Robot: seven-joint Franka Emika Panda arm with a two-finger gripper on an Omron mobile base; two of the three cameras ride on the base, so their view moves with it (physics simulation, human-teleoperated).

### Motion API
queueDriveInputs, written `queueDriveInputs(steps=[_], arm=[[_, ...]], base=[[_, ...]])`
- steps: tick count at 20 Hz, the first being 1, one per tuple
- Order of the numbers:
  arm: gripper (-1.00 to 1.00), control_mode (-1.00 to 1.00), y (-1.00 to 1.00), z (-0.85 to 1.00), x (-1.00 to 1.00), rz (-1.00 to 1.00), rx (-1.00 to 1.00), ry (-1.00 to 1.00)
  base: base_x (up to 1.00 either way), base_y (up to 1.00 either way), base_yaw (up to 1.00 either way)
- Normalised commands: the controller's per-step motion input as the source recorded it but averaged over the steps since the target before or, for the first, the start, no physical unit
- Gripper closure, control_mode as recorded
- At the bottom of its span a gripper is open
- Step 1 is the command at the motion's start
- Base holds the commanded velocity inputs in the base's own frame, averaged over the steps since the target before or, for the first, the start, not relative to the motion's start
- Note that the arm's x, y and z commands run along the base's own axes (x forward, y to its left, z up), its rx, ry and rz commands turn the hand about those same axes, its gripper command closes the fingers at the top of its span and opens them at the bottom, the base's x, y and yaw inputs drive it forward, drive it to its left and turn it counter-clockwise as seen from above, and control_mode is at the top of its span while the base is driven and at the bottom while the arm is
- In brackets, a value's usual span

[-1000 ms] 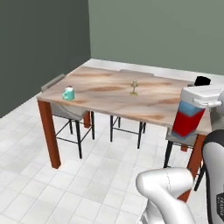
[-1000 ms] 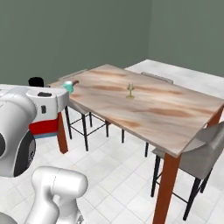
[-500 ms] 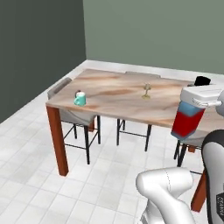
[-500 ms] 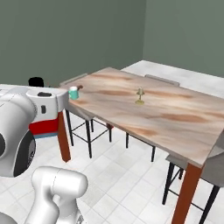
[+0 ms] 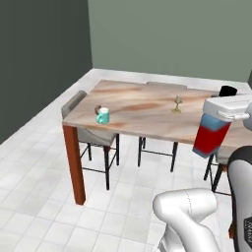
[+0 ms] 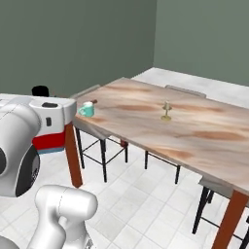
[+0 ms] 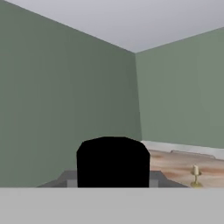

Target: Open the cabinet directly in front. Then move the liquor and the mug to the dining counter with the candle on it.

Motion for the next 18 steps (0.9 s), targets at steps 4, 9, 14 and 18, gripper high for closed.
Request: queueDriveInputs(steps=[4,9,14,18], arm=[[1.0,1.0,0.0,0.0,0.0,0.0,0.0,0.0],[1.0,1.0,0.0,0.0,0.0,0.0,0.0,0.0],[1.0,1.0,0.0,0.0,0.0,0.0,0.0,0.0],[1.0,1.0,0.0,0.0,0.0,0.0,0.0,0.0]], base=[[0.3,0.59,-0.14],[0.29,0.45,-0.12],[0.32,0.3,-0.08],[0.33,0.04,-0.01]])
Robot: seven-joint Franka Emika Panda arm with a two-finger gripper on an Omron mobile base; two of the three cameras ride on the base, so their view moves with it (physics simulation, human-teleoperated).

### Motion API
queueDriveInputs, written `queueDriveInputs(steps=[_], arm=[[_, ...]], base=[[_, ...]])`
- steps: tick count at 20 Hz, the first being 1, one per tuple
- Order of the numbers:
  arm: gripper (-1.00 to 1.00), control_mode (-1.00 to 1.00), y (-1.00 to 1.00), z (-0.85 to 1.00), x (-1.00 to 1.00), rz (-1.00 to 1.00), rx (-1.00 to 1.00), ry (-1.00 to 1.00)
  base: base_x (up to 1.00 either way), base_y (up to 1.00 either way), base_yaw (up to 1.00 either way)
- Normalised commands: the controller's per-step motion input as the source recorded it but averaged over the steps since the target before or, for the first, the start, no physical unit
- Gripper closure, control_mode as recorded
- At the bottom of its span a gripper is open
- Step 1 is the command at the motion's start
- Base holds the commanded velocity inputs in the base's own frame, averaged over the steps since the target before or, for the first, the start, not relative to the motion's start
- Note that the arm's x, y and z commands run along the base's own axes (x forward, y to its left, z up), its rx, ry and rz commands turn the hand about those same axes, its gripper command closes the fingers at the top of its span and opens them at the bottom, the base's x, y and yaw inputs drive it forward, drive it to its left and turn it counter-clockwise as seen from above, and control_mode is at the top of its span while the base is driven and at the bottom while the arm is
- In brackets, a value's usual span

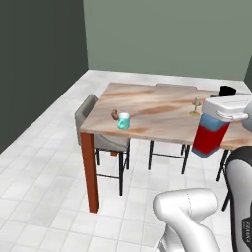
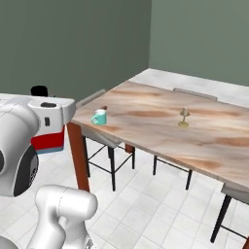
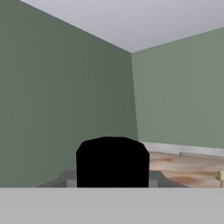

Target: Open the cabinet directly in front. Then move the liquor and the mug to the dining counter with the candle on it.

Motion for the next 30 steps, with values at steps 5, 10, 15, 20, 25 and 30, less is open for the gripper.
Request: queueDriveInputs(steps=[5,10,15,20,25,30], arm=[[1.0,1.0,0.0,0.0,0.0,0.0,0.0,0.0],[1.0,1.0,0.0,0.0,0.0,0.0,0.0,0.0],[1.0,1.0,0.0,0.0,0.0,0.0,0.0,0.0],[1.0,1.0,0.0,0.0,0.0,0.0,0.0,0.0],[1.0,1.0,0.0,0.0,0.0,0.0,0.0,0.0],[1.0,1.0,0.0,0.0,0.0,0.0,0.0,0.0]], base=[[0.42,0.01,0.0],[0.5,0.1,-0.03],[0.43,0.16,-0.06],[0.39,0.18,-0.06],[0.41,0.25,-0.07],[0.45,0.27,-0.08]])
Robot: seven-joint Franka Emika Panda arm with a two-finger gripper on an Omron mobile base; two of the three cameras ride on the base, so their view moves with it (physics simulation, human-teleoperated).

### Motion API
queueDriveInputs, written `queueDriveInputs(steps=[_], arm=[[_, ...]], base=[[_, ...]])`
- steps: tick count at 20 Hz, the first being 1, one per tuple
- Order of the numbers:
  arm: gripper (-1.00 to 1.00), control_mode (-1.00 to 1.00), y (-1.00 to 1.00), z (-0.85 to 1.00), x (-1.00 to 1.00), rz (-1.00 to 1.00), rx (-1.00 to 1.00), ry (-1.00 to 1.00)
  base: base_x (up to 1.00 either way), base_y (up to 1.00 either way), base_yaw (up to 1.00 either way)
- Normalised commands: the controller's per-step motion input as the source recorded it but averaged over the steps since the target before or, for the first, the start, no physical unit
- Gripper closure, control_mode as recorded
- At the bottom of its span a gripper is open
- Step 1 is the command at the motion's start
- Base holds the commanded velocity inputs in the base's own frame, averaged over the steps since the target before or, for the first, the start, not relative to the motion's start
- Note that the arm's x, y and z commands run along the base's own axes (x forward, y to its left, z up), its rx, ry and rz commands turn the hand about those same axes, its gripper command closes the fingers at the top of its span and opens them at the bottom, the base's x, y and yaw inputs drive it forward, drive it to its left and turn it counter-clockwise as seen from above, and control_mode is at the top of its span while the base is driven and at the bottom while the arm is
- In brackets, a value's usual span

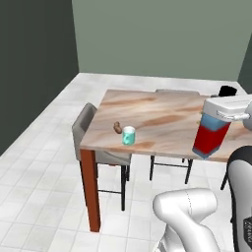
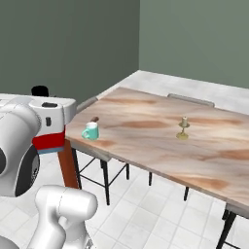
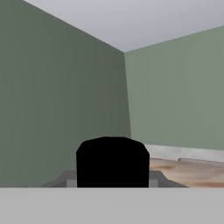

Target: Open the cabinet directly in front. Then move the liquor and the mug to the dining counter with the candle on it.

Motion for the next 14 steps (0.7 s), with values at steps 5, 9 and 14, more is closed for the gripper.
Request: queueDriveInputs(steps=[5,9,14], arm=[[1.0,1.0,0.0,0.0,0.0,0.0,0.0,0.0],[1.0,1.0,0.0,0.0,0.0,0.0,0.0,0.0],[1.0,1.0,0.0,0.0,0.0,0.0,0.0,0.0]], base=[[0.44,0.27,-0.08],[0.46,0.19,-0.06],[0.49,0.15,-0.05]])
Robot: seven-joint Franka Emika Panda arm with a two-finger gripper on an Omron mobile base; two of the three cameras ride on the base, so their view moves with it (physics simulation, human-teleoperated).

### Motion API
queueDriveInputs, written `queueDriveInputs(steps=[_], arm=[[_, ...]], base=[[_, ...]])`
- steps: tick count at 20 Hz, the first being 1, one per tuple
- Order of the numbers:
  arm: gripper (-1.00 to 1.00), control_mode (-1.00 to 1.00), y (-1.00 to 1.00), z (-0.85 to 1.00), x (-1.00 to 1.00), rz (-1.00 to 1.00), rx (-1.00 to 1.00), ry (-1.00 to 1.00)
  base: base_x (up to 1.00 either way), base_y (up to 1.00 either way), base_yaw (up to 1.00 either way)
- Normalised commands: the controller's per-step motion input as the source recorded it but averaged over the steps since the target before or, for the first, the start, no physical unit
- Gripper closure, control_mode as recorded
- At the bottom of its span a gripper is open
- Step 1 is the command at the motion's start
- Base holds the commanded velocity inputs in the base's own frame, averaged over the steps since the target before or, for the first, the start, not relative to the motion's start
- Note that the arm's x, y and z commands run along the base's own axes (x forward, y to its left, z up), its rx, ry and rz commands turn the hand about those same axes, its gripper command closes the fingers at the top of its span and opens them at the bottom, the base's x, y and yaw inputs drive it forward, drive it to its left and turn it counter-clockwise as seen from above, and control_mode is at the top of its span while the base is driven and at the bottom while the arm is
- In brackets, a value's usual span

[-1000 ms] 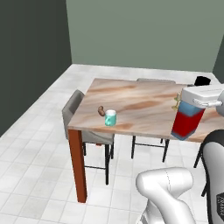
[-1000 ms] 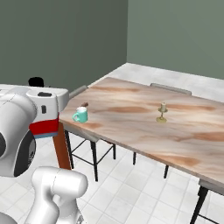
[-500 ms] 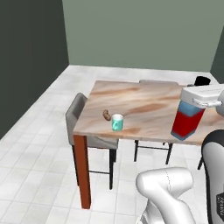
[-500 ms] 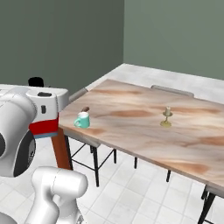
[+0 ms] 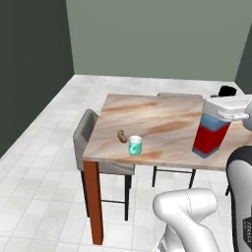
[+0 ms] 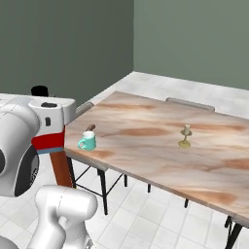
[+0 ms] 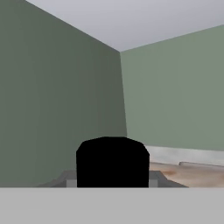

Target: Open the cabinet directly in front. Then move the liquor and the mug to the dining counter with the candle on it.

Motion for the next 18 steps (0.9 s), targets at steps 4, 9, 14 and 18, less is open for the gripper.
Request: queueDriveInputs(steps=[4,9,14,18], arm=[[1.0,1.0,0.0,0.0,0.0,0.0,0.0,0.0],[1.0,1.0,0.0,0.0,0.0,0.0,0.0,0.0],[1.0,1.0,0.0,0.0,0.0,0.0,0.0,0.0],[1.0,1.0,0.0,0.0,0.0,0.0,0.0,0.0]], base=[[0.52,0.14,-0.05],[0.49,0.14,-0.05],[0.44,0.15,-0.06],[0.37,0.17,-0.06]])
